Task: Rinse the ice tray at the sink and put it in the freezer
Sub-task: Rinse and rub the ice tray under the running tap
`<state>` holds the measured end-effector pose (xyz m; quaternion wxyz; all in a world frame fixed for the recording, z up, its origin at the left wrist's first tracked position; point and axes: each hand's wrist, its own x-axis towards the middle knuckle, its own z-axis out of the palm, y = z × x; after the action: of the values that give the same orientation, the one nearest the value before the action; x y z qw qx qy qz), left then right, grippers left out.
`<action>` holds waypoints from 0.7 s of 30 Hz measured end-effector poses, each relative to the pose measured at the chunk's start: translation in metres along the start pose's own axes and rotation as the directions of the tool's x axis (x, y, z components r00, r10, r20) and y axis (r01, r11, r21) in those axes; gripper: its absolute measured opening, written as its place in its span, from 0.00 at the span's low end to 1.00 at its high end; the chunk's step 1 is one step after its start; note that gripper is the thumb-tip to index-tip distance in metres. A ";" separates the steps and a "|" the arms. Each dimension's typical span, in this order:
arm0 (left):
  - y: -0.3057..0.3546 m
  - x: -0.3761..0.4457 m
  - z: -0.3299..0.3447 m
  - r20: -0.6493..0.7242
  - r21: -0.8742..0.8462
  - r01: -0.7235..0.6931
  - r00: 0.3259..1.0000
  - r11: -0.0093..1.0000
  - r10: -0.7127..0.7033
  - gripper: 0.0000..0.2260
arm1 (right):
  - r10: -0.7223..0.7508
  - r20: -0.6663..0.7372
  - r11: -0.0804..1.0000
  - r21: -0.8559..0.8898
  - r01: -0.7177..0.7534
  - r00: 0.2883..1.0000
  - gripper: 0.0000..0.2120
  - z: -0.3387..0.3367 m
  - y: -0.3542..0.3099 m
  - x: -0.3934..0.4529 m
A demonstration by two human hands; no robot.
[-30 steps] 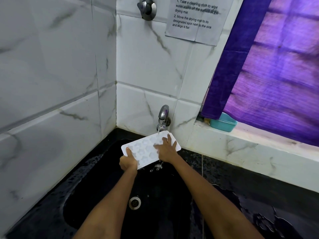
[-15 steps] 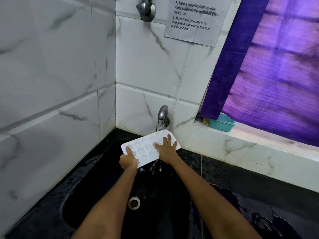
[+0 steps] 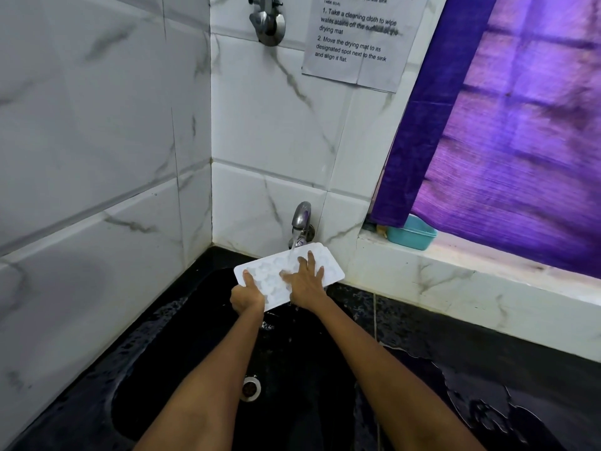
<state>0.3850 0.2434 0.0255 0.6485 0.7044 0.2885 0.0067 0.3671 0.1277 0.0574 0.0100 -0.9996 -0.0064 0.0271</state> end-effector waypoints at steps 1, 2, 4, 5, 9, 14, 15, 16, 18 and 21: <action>-0.002 0.000 0.000 0.000 0.006 0.003 1.000 1.000 -0.003 0.27 | 0.007 0.003 1.000 -0.008 -0.007 1.000 0.26 -0.001 0.003 0.001; -0.003 0.000 0.000 0.001 0.013 0.002 1.000 1.000 -0.002 0.27 | 0.020 -0.007 0.999 -0.027 -0.020 1.000 0.24 -0.001 0.004 0.002; -0.005 -0.002 0.002 0.012 0.018 -0.001 1.000 1.000 0.001 0.28 | 0.034 -0.038 0.996 -0.077 -0.037 0.999 0.21 0.000 0.001 0.001; -0.004 -0.002 0.003 0.018 0.015 0.001 1.000 1.000 -0.001 0.28 | 0.032 -0.036 0.995 -0.090 -0.035 0.999 0.21 0.002 -0.001 0.000; -0.003 0.001 0.000 0.010 0.026 0.008 1.000 1.000 -0.008 0.28 | 0.023 0.027 0.999 -0.036 -0.022 0.999 0.25 0.002 0.003 0.001; -0.009 0.000 0.003 0.022 0.030 0.008 1.000 1.000 -0.009 0.28 | 0.050 0.025 0.996 -0.072 -0.048 0.998 0.23 0.005 -0.004 0.000; -0.009 0.001 0.003 0.018 0.030 0.013 1.000 0.999 -0.013 0.28 | 0.049 0.050 0.998 -0.052 -0.047 0.998 0.23 0.005 -0.003 0.000; -0.009 0.002 0.002 0.013 0.035 0.013 1.000 0.999 -0.014 0.28 | 0.052 0.064 0.998 -0.035 -0.050 0.997 0.23 0.005 -0.002 0.001; -0.010 0.004 0.000 0.016 0.054 0.004 1.000 0.999 -0.004 0.28 | 0.069 0.051 0.997 -0.049 -0.066 0.996 0.21 0.004 0.003 0.001; -0.009 0.004 0.003 0.026 0.055 -0.017 1.000 0.998 0.015 0.28 | 0.069 0.032 0.995 -0.075 -0.067 0.997 0.20 0.007 0.001 0.000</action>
<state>0.3855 0.2423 0.0153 0.6323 0.7244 0.2747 -0.0051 0.3665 0.1267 0.0502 -0.0281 -0.9983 0.0264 0.0443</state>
